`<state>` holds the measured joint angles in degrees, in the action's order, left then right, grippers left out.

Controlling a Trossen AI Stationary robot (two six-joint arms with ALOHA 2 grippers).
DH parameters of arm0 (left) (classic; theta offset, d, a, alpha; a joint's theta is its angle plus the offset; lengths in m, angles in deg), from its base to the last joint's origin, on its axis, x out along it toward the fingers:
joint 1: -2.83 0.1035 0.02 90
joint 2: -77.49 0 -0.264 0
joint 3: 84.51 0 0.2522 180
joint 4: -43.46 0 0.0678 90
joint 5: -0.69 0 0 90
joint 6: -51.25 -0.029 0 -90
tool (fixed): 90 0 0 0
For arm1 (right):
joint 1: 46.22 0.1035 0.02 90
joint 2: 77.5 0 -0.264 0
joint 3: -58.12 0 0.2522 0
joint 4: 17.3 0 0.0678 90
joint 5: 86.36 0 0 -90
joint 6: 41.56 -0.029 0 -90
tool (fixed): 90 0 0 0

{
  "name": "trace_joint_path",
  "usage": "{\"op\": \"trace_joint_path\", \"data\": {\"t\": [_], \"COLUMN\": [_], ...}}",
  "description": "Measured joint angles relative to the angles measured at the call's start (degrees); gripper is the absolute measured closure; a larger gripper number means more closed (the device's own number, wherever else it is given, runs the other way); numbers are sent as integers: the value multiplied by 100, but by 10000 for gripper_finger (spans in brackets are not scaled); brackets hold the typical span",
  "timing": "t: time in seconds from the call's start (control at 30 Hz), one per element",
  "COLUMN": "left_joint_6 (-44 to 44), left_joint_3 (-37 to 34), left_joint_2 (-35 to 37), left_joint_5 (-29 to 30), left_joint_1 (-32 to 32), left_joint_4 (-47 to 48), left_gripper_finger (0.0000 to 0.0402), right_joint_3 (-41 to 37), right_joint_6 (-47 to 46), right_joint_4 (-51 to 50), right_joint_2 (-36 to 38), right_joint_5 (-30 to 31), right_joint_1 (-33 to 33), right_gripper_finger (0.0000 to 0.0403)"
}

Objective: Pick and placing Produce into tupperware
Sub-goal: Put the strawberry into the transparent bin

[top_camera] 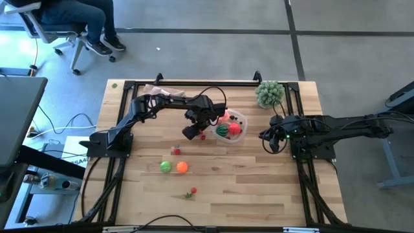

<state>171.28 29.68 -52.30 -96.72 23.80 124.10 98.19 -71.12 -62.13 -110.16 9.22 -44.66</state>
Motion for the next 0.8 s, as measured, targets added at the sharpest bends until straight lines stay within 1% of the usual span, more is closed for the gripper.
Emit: {"op": "trace_joint_path", "data": {"t": [0.17,0.6,0.8], "left_joint_6": [-171,-177,-329], "left_joint_3": [0,0,0], "left_joint_2": [0,2,7], "left_joint_5": [231,378,404], "left_joint_1": [-1,-39,-38], "left_joint_4": [-2,-114,-130], "left_gripper_finger": [250,250,273], "right_joint_3": [0,0,0], "right_joint_6": [0,0,0], "right_joint_4": [-2,-1,0], "right_joint_2": [1,2,0], "right_joint_5": [1,2,2], "right_joint_1": [-1,-1,-2], "right_gripper_finger": [331,331,331]}}
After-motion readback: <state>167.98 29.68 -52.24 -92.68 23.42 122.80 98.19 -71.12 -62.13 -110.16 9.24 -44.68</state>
